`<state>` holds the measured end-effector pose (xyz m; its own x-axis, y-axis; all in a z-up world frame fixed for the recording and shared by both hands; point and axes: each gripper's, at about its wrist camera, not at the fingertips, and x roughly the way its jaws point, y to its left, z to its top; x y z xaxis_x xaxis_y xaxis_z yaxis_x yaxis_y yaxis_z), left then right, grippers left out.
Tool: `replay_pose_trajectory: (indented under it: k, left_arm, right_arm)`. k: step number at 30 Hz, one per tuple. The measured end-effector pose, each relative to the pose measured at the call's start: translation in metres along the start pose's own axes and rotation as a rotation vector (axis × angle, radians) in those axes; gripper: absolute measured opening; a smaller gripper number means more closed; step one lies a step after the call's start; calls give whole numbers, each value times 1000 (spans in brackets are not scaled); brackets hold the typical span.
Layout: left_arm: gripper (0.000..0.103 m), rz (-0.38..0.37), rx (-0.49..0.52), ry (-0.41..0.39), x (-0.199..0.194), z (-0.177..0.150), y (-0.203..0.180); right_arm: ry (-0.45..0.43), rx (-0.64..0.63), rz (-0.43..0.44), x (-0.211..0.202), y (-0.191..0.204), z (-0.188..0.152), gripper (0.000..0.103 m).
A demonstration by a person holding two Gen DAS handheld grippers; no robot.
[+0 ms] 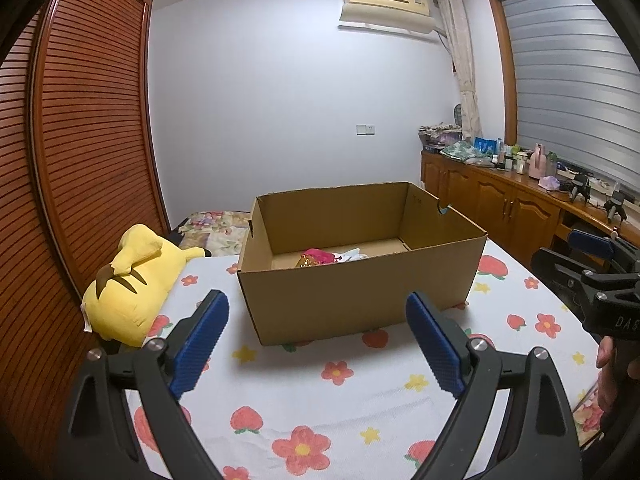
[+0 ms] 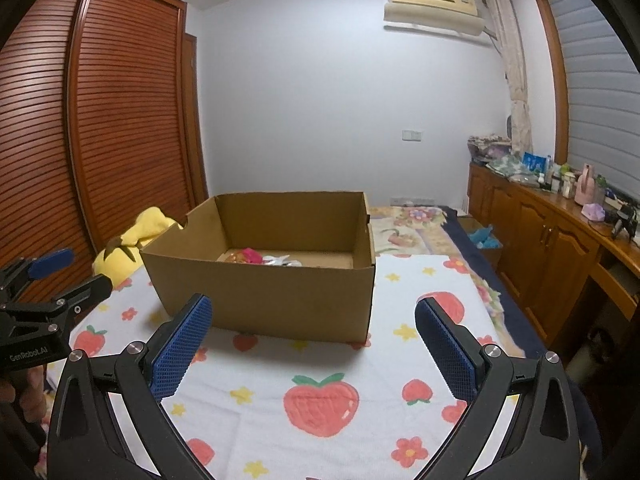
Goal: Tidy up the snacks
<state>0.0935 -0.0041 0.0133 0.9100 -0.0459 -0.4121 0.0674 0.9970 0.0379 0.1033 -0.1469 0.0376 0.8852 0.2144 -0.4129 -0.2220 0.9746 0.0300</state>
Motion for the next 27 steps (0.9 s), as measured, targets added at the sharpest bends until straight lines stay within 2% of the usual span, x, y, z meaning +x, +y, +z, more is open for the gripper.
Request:
replay_pose_trajectory:
  k: [27]
  left_arm:
    - [91,-3,-3,-8,-8,0,-1]
  right_arm:
    - [-8,9,-4,-3,-3,-1,103]
